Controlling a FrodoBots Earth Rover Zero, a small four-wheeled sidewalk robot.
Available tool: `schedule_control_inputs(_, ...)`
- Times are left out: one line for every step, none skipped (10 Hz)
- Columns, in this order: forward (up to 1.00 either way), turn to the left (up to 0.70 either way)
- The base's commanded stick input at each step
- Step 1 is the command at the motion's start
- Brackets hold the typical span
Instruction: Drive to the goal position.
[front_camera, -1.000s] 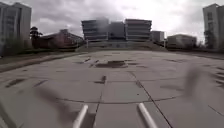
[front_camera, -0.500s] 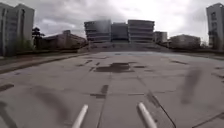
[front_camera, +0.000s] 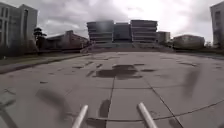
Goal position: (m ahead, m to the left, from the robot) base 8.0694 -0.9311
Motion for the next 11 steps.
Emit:
schedule_control_inputs(1.00, 0.00)
schedule_control_inputs(1.00, 0.00)
schedule_control_inputs(1.00, 0.00)
schedule_control_inputs(1.00, 0.00)
schedule_control_inputs(1.00, 0.00)
schedule_control_inputs(1.00, 0.00)
schedule_control_inputs(1.00, 0.00)
schedule_control_inputs(1.00, 0.00)
schedule_control_inputs(1.00, 0.00)
schedule_control_inputs(1.00, -0.11)
schedule_control_inputs(1.00, -0.27)
